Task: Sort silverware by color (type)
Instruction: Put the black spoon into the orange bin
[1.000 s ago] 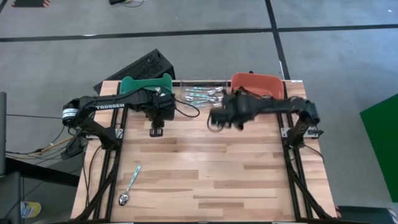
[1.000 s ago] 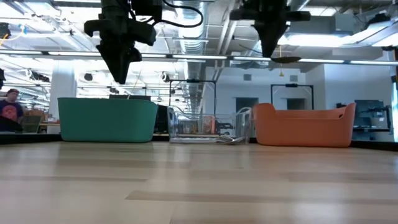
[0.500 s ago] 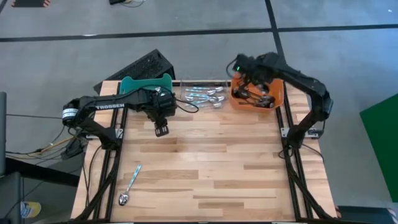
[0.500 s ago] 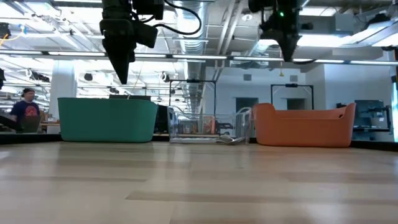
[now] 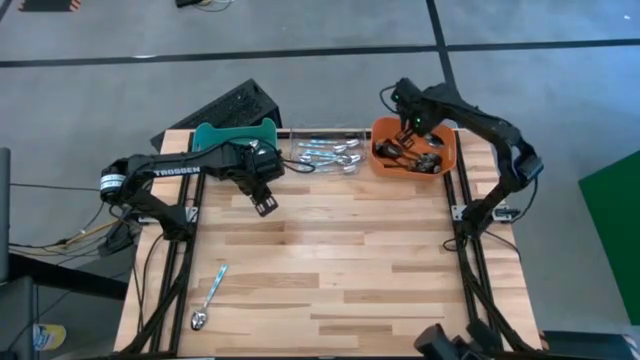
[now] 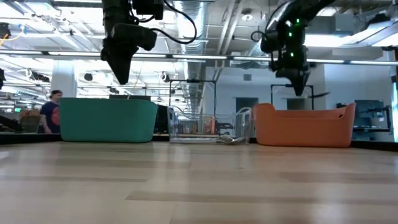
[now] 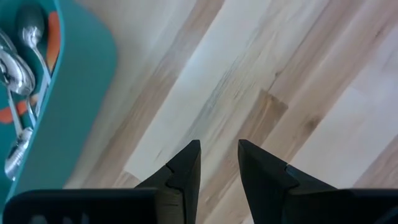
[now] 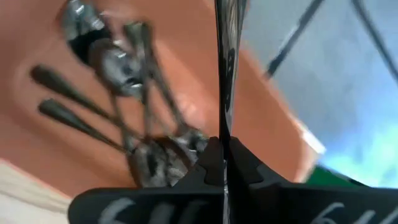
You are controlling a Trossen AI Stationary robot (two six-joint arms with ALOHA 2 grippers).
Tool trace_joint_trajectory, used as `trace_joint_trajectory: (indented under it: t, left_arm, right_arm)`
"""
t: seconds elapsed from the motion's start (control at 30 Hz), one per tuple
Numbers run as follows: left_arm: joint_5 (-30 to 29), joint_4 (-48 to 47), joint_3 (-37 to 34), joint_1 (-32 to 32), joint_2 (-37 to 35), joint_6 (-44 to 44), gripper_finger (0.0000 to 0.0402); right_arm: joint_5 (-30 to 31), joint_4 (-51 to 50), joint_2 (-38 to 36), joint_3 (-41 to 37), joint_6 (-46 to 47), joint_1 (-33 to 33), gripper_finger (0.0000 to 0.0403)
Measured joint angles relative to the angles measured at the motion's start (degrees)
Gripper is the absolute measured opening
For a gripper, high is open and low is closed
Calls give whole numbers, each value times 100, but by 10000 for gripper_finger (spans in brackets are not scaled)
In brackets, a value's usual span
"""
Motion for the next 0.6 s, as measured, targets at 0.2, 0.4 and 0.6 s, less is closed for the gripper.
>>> trace_joint_trajectory:
  t: [0.2, 0.4, 0.6]
  left_arm:
    - [-105, -1, 0, -17, 0, -470, 96]
    - [-252, -1, 0, -123, 0, -723, 96]
    - [-509, -2, 0, -186, 0, -797, 96]
  right_arm:
    - [-198, 556, -21, -779, -624, -2, 9]
    - [-272, 1093, -6, -1291, -997, -57, 14]
    - [-596, 1223, 63, -1582, -1272, -168, 35]
